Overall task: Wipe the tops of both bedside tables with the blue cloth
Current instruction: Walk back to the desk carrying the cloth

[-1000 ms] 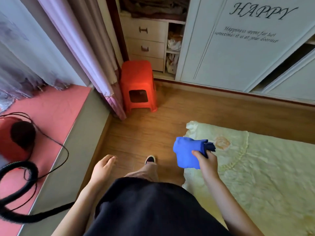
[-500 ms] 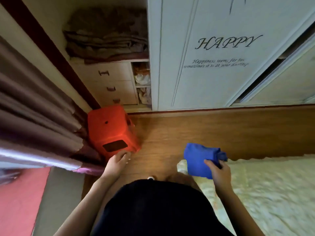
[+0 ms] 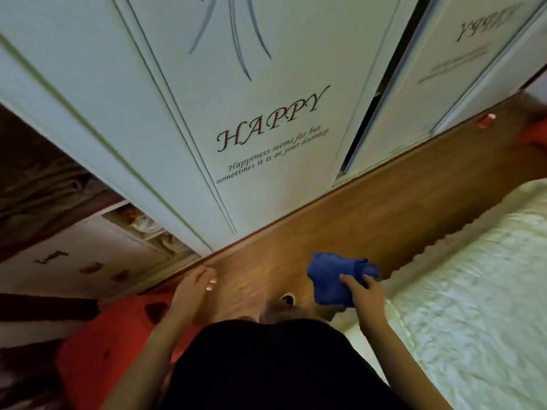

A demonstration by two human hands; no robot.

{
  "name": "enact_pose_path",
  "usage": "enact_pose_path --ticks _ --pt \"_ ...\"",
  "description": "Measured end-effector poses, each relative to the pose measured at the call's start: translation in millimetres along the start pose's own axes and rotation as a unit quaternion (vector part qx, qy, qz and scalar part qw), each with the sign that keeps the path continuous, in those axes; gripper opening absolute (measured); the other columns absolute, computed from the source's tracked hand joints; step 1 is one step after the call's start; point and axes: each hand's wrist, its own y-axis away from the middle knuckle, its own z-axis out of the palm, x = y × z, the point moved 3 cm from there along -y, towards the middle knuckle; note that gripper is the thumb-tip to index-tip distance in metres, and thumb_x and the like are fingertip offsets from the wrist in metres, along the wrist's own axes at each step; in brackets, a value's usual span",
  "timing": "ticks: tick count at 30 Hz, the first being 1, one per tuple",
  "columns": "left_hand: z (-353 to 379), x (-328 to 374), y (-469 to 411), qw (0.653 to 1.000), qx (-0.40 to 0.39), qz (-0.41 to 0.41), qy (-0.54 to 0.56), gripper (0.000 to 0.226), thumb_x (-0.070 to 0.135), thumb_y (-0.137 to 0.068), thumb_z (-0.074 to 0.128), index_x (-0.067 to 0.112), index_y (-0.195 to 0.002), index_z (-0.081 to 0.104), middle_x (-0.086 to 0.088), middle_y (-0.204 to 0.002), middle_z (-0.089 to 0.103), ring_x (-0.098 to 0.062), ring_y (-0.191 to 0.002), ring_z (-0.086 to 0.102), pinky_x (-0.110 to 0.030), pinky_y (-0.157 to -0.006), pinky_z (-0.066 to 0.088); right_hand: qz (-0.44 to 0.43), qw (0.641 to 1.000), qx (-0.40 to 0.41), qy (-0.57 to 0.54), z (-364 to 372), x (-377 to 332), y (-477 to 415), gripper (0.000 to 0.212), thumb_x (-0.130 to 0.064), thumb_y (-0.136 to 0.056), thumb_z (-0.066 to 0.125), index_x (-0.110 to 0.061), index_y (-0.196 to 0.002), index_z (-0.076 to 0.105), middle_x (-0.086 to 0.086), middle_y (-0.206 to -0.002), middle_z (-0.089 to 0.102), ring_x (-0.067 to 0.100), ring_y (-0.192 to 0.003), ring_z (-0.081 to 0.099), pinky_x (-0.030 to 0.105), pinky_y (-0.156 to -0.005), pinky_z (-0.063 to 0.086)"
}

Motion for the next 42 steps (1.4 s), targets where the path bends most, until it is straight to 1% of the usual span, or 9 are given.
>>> enact_pose_path --ticks 6,12,16,19,23,27,30,38,42 --pt "15 93 -101 0.997 -0.04 0.02 -0.061 0.018 0.031 -0.088 0.055 0.021 -0.084 0.069 -0.007 -0.091 0.073 -0.032 -0.092 0.068 -0.05 -0.091 0.05 0.009 0.998 0.026 -0.063 4 -72 -70 0.016 -0.008 -0.085 0.068 -0.01 -0.1 0.064 0.003 -0.094 0.069 0.02 -0.086 0.067 0.03 -0.067 0.051" --pt "97 204 -196 0.985 -0.119 0.059 -0.108 0.022 0.017 -0.099 0.046 0.011 -0.097 0.068 -0.01 -0.097 0.071 -0.023 -0.087 0.064 -0.03 -0.078 0.047 0.031 0.986 0.117 -0.111 -23 -110 -154 0.011 -0.007 -0.086 0.068 -0.009 -0.095 0.062 -0.002 -0.085 0.066 0.014 -0.077 0.064 0.027 -0.064 0.05" --pt "179 281 -261 0.964 -0.194 0.093 -0.159 0.022 0.023 -0.098 0.048 0.017 -0.094 0.068 -0.006 -0.095 0.071 -0.027 -0.092 0.065 -0.037 -0.085 0.049 0.059 0.973 0.189 -0.12 -54 -127 -210 0.012 -0.009 -0.085 0.069 -0.013 -0.093 0.062 0.004 -0.088 0.067 0.023 -0.084 0.065 0.043 -0.079 0.054" --pt "246 348 -299 0.931 -0.273 0.134 -0.202 0.023 0.023 -0.1 0.047 0.013 -0.095 0.067 -0.005 -0.092 0.07 -0.028 -0.094 0.065 -0.03 -0.078 0.05 0.082 0.952 0.269 -0.124 -83 -142 -235 0.01 -0.012 -0.083 0.071 -0.009 -0.089 0.063 0.008 -0.083 0.066 0.026 -0.081 0.065 0.043 -0.073 0.053" --pt "324 432 -332 0.886 -0.352 0.169 -0.249 0.023 0.029 -0.1 0.047 0.025 -0.09 0.067 0.0 -0.095 0.07 -0.024 -0.095 0.065 -0.042 -0.091 0.05 0.115 0.908 0.372 -0.157 -125 -159 -256 0.024 -0.014 -0.084 0.071 0.003 -0.098 0.061 0.015 -0.082 0.063 0.033 -0.082 0.062 0.043 -0.073 0.05" --pt "398 500 -343 0.858 -0.399 0.206 -0.25 0.021 0.026 -0.1 0.047 0.033 -0.088 0.063 0.0 -0.096 0.07 -0.021 -0.095 0.065 -0.038 -0.09 0.052 0.144 0.869 0.431 -0.198 -164 -170 -279 0.017 -0.011 -0.083 0.071 0.001 -0.088 0.061 0.011 -0.075 0.062 0.03 -0.076 0.061 0.036 -0.065 0.047" --pt "455 536 -353 0.839 -0.431 0.205 -0.26 0.02 0.024 -0.1 0.047 0.026 -0.092 0.065 -0.005 -0.098 0.07 -0.02 -0.094 0.066 -0.034 -0.085 0.053 0.157 0.849 0.455 -0.219 -195 -177 -305 0.017 -0.01 -0.082 0.071 0.001 -0.091 0.063 0.016 -0.082 0.065 0.03 -0.078 0.063 0.042 -0.071 0.052" --pt "597 606 -402 0.867 -0.388 0.17 -0.262 0.025 0.019 -0.101 0.046 0.023 -0.086 0.067 -0.002 -0.09 0.07 -0.022 -0.084 0.065 -0.029 -0.074 0.049 0.16 0.876 0.415 -0.19 -311 -213 -439 0.016 -0.017 -0.083 0.072 -0.004 -0.083 0.064 0.013 -0.076 0.066 0.03 -0.073 0.064 0.042 -0.07 0.053" --pt "660 655 -415 0.887 -0.351 0.15 -0.261 0.022 0.023 -0.1 0.046 0.019 -0.092 0.067 -0.008 -0.094 0.07 -0.027 -0.088 0.065 -0.03 -0.071 0.049 0.131 0.9 0.386 -0.155 -380 -266 -518 0.018 -0.008 -0.084 0.07 -0.003 -0.073 0.057 0.007 -0.063 0.056 0.021 -0.062 0.056 0.025 -0.053 0.041"
